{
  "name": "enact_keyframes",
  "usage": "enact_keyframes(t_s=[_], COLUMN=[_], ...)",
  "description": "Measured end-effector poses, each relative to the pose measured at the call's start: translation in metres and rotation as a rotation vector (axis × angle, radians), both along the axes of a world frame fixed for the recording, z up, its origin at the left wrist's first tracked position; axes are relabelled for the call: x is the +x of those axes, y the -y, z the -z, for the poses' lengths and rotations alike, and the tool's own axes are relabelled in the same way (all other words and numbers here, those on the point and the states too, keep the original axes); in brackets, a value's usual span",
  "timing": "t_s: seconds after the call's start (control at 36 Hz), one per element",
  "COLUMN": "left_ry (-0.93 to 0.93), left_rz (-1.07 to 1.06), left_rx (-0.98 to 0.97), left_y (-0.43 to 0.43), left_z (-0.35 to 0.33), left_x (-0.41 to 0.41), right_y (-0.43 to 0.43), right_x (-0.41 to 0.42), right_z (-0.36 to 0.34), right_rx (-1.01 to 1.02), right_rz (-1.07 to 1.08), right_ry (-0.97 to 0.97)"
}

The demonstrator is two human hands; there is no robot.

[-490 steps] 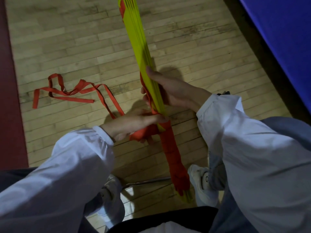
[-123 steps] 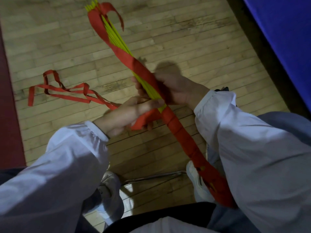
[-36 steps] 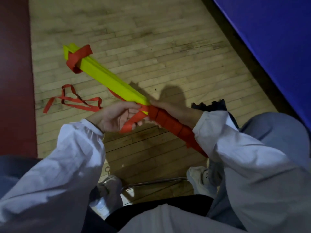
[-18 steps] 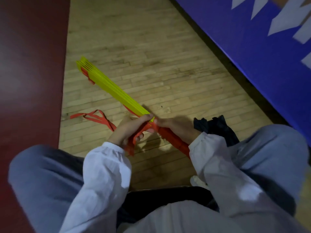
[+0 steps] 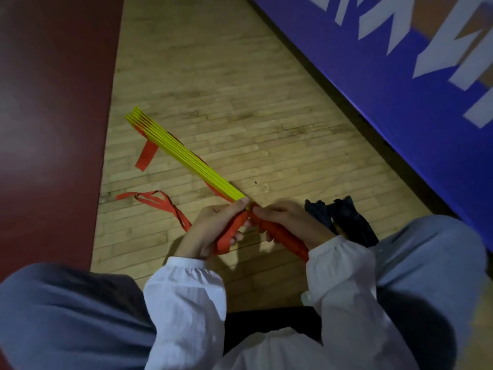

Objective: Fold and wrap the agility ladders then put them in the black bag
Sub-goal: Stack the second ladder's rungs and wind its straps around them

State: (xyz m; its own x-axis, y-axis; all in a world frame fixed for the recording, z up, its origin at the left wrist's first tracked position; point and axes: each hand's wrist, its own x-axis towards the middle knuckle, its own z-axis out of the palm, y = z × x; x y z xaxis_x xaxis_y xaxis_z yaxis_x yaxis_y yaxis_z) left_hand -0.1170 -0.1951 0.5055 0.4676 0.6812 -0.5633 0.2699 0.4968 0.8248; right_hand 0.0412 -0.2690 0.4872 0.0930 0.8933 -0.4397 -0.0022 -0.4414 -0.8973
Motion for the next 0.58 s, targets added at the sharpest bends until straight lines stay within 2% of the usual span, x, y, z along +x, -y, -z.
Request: enact_keyframes(t_s=[0.08,0.19,0.36,0.58], left_ry=[0.026,0.023,0.073,0.001], left_rz=[0.078,0.114,-0.005,-0.116], left_rx=[-0.076,-0.082,-0.038,0.059], left_y=[-0.003,-0.008,-0.009,0.000], left_z=[-0.004,-0.006,-0.009,-0.006], left_x=[-0.007,-0.017,-0.014,-0.004], right_y=[-0.002,-0.003,-0.009,-0.007], right_x=[-0.004,-0.005,-0.009,-0.014], right_z=[0.000,0.002,0.007,0.020], right_rx=[0.025,0.057,0.112,0.166], right_rz=[0.017,0.068,0.151,0.180], right_ry=[0.042,0.057,0.140,0.319])
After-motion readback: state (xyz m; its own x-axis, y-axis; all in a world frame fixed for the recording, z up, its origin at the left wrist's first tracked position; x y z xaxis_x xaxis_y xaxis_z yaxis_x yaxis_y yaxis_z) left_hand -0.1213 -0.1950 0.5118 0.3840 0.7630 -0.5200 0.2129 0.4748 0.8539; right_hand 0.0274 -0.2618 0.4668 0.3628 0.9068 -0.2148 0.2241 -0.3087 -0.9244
